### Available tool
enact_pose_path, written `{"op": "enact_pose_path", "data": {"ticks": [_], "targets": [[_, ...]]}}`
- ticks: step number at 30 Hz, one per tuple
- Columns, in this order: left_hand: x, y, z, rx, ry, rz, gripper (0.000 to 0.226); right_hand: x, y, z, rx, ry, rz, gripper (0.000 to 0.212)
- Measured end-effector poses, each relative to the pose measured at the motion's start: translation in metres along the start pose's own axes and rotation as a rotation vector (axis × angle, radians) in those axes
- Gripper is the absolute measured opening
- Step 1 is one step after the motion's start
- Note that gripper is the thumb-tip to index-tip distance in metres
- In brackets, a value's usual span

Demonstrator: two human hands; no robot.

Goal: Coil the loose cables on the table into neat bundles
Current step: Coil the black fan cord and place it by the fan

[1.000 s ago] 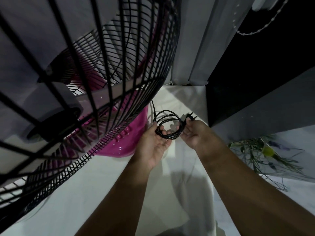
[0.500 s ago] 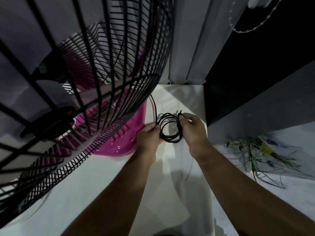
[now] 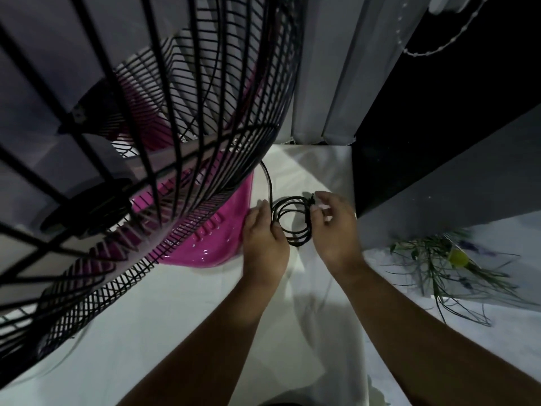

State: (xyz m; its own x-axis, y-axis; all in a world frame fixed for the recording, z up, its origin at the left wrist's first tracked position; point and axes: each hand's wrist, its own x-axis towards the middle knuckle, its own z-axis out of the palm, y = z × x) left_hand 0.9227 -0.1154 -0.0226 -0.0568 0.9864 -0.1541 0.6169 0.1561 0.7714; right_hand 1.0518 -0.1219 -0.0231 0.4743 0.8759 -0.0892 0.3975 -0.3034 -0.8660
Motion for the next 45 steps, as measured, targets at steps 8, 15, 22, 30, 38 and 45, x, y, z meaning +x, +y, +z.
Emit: {"op": "enact_pose_path", "data": {"ticks": [8, 15, 22, 30, 38, 45], "targets": [[-0.006, -0.018, 0.0, 0.427, -0.218, 0.403, 0.068, -0.007, 0.011, 0.0, -0.169, -0.108, -0.147, 0.046], [-0.003, -0.029, 0.005, 0.638, -0.334, 0.356, 0.07, -0.001, 0.017, -0.007, -0.519, -0.202, -0.236, 0.048], [0.004, -0.028, 0.007, 0.674, -0.392, 0.317, 0.069, -0.01, 0.027, -0.003, -0.761, -0.337, -0.154, 0.062], [0.004, -0.024, 0.008, 0.678, -0.394, 0.29, 0.069, -0.019, 0.03, -0.008, -0.601, -0.39, -0.341, 0.066], [0.007, -0.014, -0.003, 0.73, -0.49, 0.286, 0.069, -0.027, 0.033, -0.011, -0.745, -0.438, -0.267, 0.072], [0.008, 0.006, -0.018, 0.694, -0.529, 0.231, 0.071, -0.023, 0.004, -0.016, -0.68, -0.432, -0.19, 0.074]]}}
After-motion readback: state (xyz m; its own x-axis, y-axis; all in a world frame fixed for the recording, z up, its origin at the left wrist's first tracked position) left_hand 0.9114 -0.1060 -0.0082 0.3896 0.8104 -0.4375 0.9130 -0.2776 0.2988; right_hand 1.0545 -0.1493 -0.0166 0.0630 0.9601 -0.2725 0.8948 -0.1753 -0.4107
